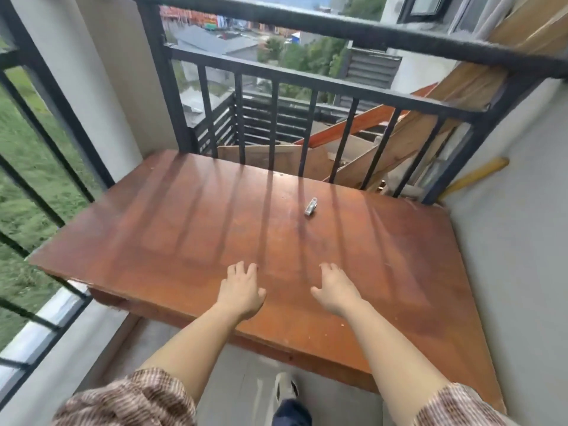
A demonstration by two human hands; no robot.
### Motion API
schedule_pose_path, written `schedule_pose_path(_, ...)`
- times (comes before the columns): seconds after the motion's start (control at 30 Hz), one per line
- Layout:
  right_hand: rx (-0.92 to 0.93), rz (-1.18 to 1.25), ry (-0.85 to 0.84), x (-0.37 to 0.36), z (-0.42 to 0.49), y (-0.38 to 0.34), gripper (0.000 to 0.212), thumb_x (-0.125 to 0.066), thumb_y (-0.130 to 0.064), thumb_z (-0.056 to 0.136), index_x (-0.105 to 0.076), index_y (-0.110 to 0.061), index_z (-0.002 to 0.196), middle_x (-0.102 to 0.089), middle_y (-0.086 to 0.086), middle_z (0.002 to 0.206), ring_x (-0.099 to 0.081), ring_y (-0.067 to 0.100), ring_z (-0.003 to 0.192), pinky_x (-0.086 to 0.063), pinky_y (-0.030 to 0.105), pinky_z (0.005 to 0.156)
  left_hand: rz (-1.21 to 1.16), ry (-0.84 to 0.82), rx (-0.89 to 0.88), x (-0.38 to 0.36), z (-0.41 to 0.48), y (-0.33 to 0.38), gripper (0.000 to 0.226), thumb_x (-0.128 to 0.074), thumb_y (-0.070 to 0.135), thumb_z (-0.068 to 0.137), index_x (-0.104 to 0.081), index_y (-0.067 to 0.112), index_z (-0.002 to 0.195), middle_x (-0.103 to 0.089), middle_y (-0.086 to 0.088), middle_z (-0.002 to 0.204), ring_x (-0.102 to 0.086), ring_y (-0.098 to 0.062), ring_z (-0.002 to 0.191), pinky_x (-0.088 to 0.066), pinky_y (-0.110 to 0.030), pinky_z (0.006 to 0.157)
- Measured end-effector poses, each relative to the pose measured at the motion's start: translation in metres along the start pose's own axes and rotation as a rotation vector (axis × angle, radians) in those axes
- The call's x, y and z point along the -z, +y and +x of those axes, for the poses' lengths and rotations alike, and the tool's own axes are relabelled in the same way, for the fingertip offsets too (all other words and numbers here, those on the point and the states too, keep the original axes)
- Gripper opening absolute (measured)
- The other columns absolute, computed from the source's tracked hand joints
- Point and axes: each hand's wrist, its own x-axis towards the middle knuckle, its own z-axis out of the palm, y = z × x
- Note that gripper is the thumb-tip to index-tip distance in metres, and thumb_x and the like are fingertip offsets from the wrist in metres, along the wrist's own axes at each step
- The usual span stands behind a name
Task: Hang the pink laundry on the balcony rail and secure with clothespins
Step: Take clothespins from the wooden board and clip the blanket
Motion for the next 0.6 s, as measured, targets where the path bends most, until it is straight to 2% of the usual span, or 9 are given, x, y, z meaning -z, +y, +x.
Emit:
schedule_pose_path(0.2, 0.043, -0.015, -0.101, 0.007, 0.117, 0.029, 0.05, -0.051, -0.031, 0.091, -0.038, -0.009, 0.133, -0.042, 0.01, 0.136, -0.041, 0.029, 0.129, -0.037, 0.039, 0.104, -0.08, -0.079, 0.165, -0.028, 0.093, 0.009, 0.055, -0.046, 0.031, 0.089, -0.033, 0.016, 0.14, -0.023, -0.012, 0.152, -0.021, -0.029, 0.139, -0.035, -0.043, 0.105)
schedule_pose_path(0.3, 0.045, -0.019, -0.144, 0.013, 0.172, 0.046, 0.05, -0.051, -0.029, 0.092, -0.036, -0.009, 0.135, -0.041, 0.01, 0.136, -0.04, 0.03, 0.128, -0.037, 0.041, 0.105, -0.094, -0.075, 0.193, -0.047, 0.122, 0.016, 0.058, -0.044, 0.031, 0.091, -0.027, 0.015, 0.144, -0.017, -0.014, 0.154, -0.018, -0.03, 0.14, -0.035, -0.045, 0.106)
schedule_pose_path(0.37, 0.07, -0.066, -0.102, 0.016, 0.206, 0.054, 0.05, -0.051, -0.023, 0.091, -0.035, -0.01, 0.136, -0.041, 0.009, 0.134, -0.042, 0.03, 0.125, -0.04, 0.041, 0.1, -0.107, -0.075, 0.224, -0.058, 0.14, 0.018, 0.06, -0.041, 0.034, 0.094, -0.02, 0.017, 0.147, -0.009, -0.012, 0.156, -0.012, -0.029, 0.143, -0.03, -0.045, 0.109)
schedule_pose_path(0.47, 0.169, -0.216, 0.078, 0.021, 0.25, 0.058, 0.055, -0.051, -0.011, 0.085, -0.036, -0.012, 0.139, -0.041, 0.009, 0.136, -0.044, 0.03, 0.121, -0.042, 0.04, 0.092, -0.081, -0.059, 0.239, -0.072, 0.16, 0.014, 0.067, -0.037, 0.044, 0.096, -0.006, 0.023, 0.151, 0.002, -0.014, 0.158, -0.002, -0.031, 0.146, -0.016, -0.046, 0.116)
schedule_pose_path(0.6, 0.32, -0.35, 0.111, 0.031, 0.301, 0.055, 0.065, -0.049, -0.002, 0.086, -0.026, -0.015, 0.145, -0.024, 0.006, 0.153, -0.032, 0.028, 0.134, -0.037, 0.038, 0.099, -0.011, -0.091, 0.307, -0.086, 0.176, 0.006, 0.073, -0.027, 0.057, 0.094, 0.01, 0.027, 0.15, 0.016, -0.014, 0.157, 0.012, -0.03, 0.146, -0.004, -0.047, 0.117)
